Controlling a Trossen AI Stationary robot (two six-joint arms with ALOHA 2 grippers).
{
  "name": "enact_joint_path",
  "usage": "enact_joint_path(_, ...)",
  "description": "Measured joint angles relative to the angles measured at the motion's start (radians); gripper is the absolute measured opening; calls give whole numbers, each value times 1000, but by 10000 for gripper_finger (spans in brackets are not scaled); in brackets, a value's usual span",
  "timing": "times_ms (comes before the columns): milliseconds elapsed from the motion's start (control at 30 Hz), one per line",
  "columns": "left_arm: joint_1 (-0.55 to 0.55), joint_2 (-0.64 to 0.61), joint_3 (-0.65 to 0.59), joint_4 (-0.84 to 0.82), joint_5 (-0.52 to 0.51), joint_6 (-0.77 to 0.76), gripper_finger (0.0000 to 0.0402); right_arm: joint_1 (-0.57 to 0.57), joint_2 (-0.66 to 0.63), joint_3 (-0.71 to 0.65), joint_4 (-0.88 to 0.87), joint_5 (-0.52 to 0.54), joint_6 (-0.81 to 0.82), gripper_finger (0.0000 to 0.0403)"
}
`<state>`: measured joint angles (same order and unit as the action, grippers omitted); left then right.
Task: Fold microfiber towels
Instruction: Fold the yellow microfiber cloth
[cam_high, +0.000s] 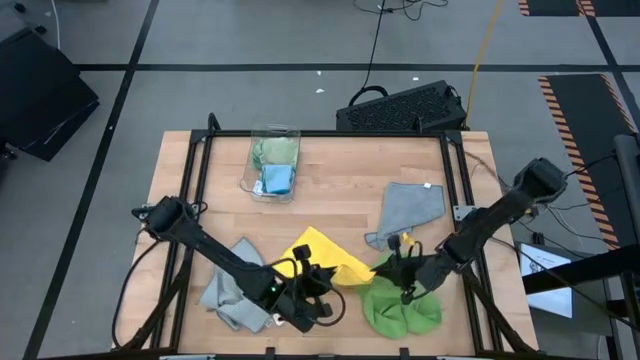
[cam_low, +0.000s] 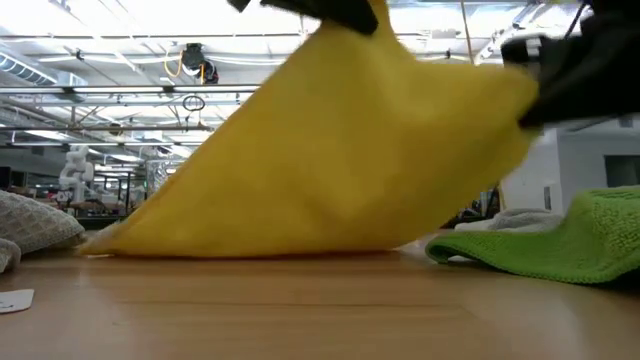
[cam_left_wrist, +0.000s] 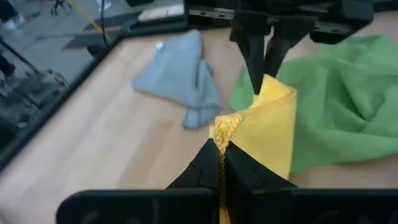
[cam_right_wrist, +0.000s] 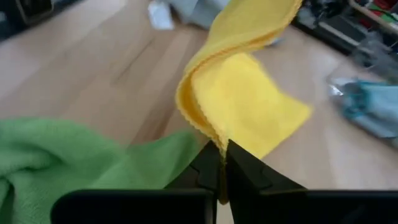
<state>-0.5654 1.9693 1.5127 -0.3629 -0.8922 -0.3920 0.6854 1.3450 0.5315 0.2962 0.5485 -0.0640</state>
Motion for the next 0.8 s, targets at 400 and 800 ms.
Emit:
enact_joint_path(400,225,-250,1,19,197,463,6,-177,-452,243,-474,53,-105,3)
enact_joint_path(800,390,-357,2,-223,428,264,5,-444,-473,422,-690,-191,-66,1)
